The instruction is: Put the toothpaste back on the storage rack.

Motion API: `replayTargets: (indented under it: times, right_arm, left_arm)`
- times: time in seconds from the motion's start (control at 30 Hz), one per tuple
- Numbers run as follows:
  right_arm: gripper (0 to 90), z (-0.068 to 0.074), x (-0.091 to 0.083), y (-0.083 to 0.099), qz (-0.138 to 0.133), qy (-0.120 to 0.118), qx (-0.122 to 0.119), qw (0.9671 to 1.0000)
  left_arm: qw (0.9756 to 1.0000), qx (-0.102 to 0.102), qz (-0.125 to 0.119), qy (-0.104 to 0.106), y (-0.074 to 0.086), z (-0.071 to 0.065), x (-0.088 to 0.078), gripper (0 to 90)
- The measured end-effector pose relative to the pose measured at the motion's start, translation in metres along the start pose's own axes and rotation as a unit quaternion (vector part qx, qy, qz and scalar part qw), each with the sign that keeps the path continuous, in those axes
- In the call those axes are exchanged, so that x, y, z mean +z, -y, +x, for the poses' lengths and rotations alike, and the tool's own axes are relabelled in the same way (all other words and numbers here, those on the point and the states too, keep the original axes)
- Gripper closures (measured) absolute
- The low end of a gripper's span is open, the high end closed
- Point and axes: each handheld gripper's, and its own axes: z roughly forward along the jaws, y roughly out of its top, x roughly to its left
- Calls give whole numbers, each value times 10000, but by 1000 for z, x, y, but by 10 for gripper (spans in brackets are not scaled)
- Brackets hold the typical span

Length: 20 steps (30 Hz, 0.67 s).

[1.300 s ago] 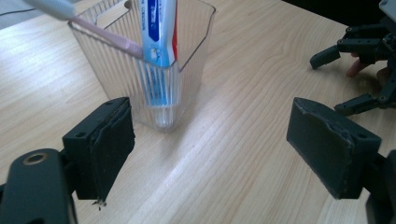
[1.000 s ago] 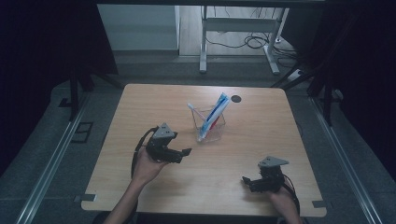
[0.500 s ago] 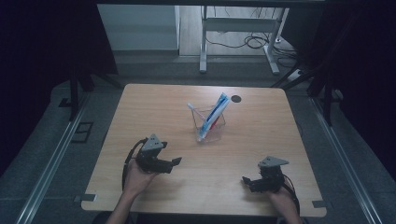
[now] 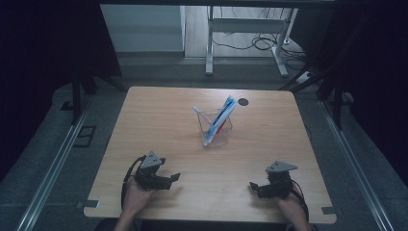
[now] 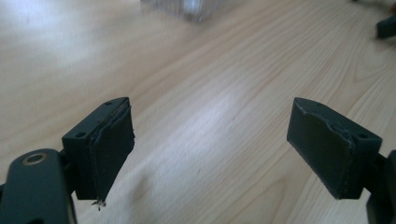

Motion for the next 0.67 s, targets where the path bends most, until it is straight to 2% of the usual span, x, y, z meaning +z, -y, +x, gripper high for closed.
replayTargets:
  times: [0.23,0.33,0.5,0.67]
  right_arm:
    - [21,0,0,0,-1,0,1,10000]
    - [21,0,0,0,-3,0,2,10000]
    - [21,0,0,0,-2,0,3,10000]
    - [21,0,0,0,-4,3,5,10000]
  left_arm:
    - [9992,-93,377,-64,13,-1,9,143]
    - [9982,-7,569,-192,16,-3,13,142]
    - [9967,195,680,-409,15,-9,16,139]
    - [9967,177,681,-403,15,-9,17,131]
